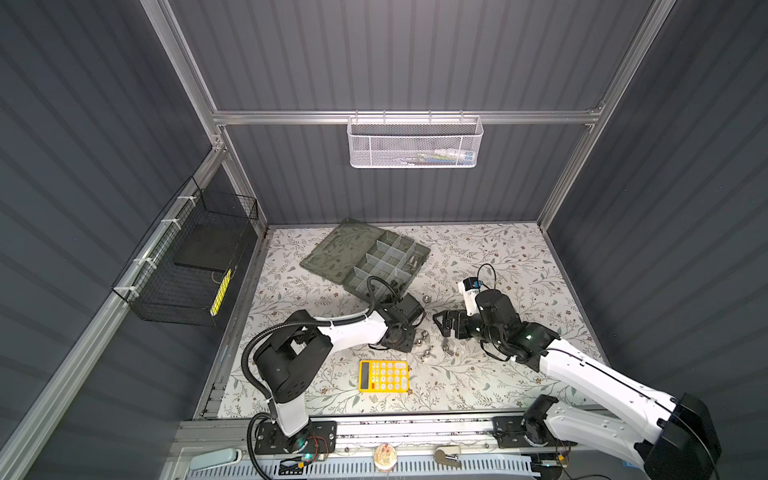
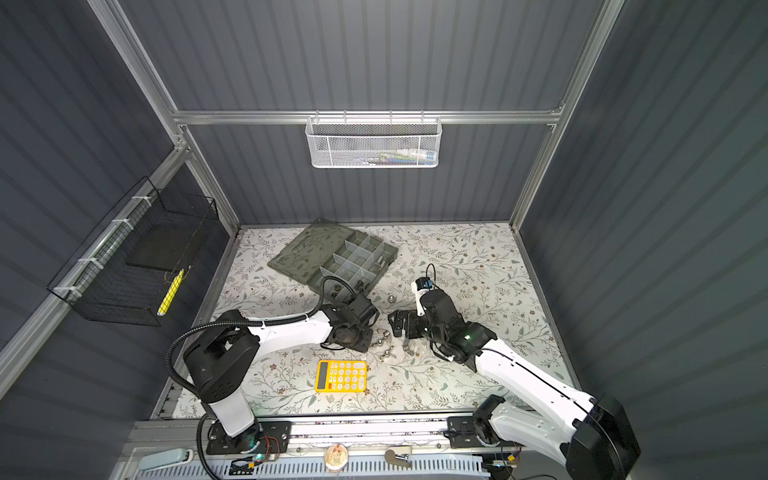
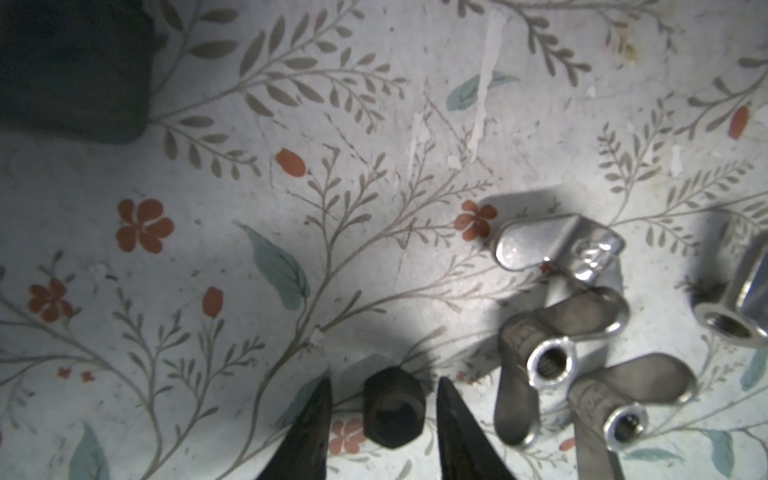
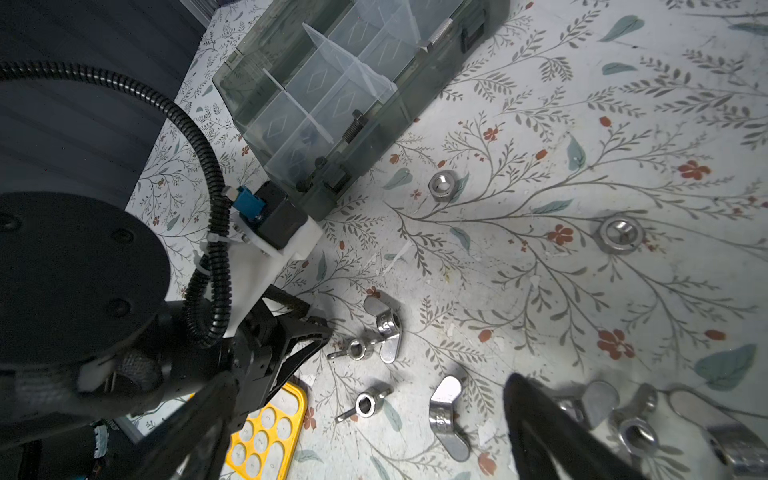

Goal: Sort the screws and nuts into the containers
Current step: 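Close the left gripper on the black nut and lift it, then carry the black nut over an organizer compartment with the left gripper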

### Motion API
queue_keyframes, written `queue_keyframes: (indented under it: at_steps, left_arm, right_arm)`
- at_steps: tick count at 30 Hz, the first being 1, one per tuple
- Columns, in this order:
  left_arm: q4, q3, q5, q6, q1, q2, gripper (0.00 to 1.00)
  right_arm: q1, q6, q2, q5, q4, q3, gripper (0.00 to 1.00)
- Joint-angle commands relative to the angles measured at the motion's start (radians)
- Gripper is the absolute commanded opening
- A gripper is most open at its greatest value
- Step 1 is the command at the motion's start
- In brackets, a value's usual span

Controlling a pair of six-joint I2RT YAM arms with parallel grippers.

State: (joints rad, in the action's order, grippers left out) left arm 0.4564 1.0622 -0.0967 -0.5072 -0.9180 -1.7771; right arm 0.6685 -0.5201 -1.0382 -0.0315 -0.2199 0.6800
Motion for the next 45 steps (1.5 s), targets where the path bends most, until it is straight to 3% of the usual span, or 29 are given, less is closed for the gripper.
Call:
queue_keyframes:
  at_steps: [1,11,25,37,45]
  left_arm:
    - [0.055,0.007,-0.024,0.015,-0.009,-0.023,0.36]
    - [0.071,-0.007,-0.034,0.014,-0.011,0.002,0.20]
    - [0.081,0.065,0.053,-0.007,0.011,0.060,0.15]
    - [0.074,0.111,0.229,-0.013,0.190,0.156,0.15]
    - [0.088,0.200,0.308,0.020,0.332,0.139,0.15]
  right_arm:
    - [-0.004,-0.012,-0.005,-0.008,0.025,-0.014,0.99]
    - [-0.009,-0.020,-0.014,-0.019,0.036,-0.007,0.99]
    - [-0.009,-0.024,-0.006,-0.030,0.043,0.010,0.99]
    - [-0.009,-0.004,-0.021,-0.077,0.096,0.052,0.99]
    - [-0.009,-0.001,-0.128,-0.128,0.140,0.133,0.99]
